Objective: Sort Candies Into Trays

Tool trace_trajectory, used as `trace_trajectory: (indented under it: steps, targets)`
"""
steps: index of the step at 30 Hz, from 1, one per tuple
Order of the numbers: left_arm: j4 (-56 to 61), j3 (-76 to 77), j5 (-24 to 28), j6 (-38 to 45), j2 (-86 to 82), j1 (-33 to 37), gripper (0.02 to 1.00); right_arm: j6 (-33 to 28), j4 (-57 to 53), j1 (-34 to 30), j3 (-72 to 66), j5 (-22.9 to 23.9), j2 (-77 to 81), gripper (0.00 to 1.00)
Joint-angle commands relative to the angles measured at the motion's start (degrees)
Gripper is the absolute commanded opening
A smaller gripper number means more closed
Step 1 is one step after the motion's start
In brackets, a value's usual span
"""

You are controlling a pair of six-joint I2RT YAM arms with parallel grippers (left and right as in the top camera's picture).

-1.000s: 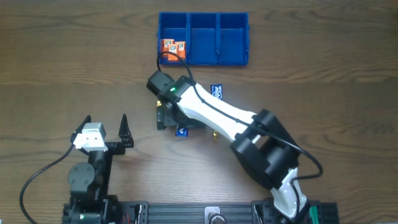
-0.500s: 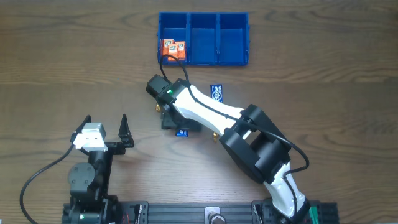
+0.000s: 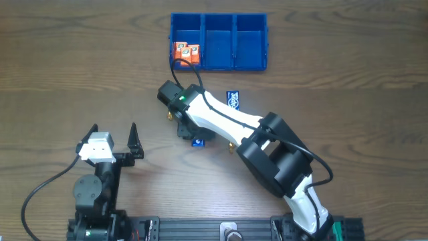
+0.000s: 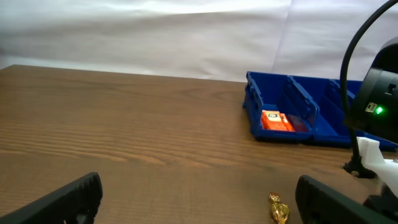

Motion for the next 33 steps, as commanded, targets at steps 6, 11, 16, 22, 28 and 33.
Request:
trace_trajectory:
  steps: [6, 11, 16, 22, 28, 33]
  targets:
    - [-2.16, -1.16, -0.35, 0.2, -0.35, 0.35, 0.998, -12.83, -16.57, -9.49, 21.38, 11.8, -7.28, 0.281]
    - [-2.16, -1.16, -0.35, 0.2, -0.35, 0.37, 0.998, -18.08, -18.8, -15.02, 36.68, 12.9, -2.89, 0.281]
    - [-2.14, -1.16, -0.35, 0.2, -0.35, 0.35, 0.998, -20.92, -12.79, -18.56, 45.57, 14.58, 3.06, 0.281]
    - [-2.16, -1.16, -0.35, 0.2, -0.35, 0.37, 0.998, -21.97, -3.21, -19.74, 46.18, 14.58, 8.96, 0.281]
    - [-2.16, -1.16, -0.35, 0.2, -0.35, 0.35, 0.996, -21.9, 0.02, -20.68, 46.18, 15.87, 13.51, 0.281]
    - [-2.16, -1.16, -0.35, 0.2, -0.35, 0.35, 0.996, -21.9, 1.07, -20.9, 46.18, 16.94, 15.3, 0.31]
